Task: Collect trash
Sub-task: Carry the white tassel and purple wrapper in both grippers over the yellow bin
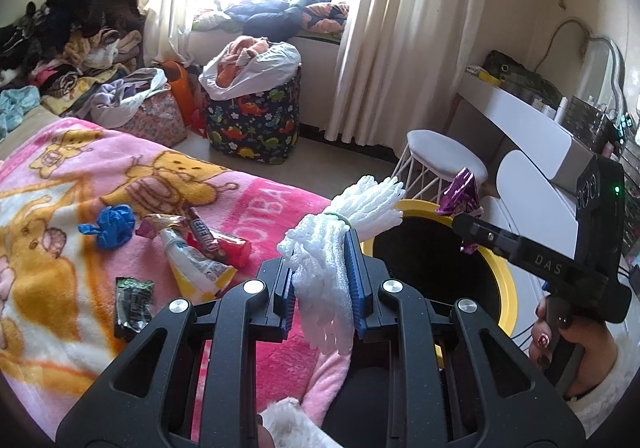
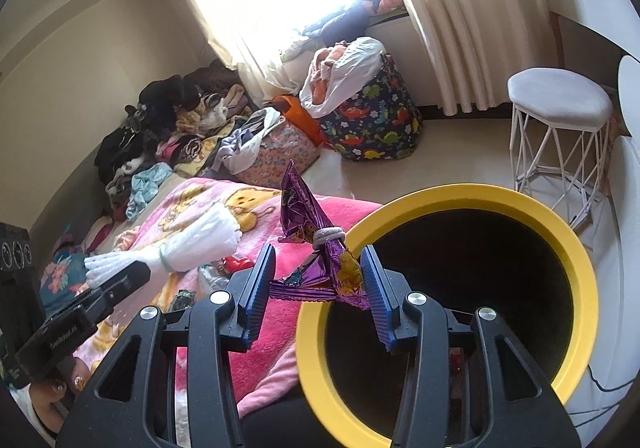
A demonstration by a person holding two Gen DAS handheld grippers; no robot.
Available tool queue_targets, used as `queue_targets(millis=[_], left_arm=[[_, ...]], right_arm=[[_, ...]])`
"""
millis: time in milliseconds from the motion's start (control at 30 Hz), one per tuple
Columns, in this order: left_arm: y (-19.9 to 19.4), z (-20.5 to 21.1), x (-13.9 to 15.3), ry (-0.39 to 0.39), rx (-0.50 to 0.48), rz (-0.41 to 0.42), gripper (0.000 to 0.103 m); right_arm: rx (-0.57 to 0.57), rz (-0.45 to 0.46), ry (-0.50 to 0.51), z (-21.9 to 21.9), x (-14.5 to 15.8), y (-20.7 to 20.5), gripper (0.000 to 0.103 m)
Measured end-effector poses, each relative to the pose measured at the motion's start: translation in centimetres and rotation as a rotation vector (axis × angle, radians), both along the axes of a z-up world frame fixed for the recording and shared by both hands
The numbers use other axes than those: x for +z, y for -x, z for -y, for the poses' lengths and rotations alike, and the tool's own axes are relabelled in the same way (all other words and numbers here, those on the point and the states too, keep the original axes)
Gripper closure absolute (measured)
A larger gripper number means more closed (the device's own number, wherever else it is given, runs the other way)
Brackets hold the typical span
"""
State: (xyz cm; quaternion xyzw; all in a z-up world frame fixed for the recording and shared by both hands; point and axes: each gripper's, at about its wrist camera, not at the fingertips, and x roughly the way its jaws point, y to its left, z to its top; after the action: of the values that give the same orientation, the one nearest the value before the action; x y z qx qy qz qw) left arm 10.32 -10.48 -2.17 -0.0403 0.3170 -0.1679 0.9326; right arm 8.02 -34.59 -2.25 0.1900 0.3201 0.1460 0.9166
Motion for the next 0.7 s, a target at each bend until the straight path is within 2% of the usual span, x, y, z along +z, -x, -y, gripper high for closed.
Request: queue_targets(millis=[700], left_arm=[[0.2,4.6,-2.1,-0.055,-0.113,-0.040,0.087]], right_arm=[[-0.115,-0.032,-0.021,3.8,-1.1,-0.1,0.061]])
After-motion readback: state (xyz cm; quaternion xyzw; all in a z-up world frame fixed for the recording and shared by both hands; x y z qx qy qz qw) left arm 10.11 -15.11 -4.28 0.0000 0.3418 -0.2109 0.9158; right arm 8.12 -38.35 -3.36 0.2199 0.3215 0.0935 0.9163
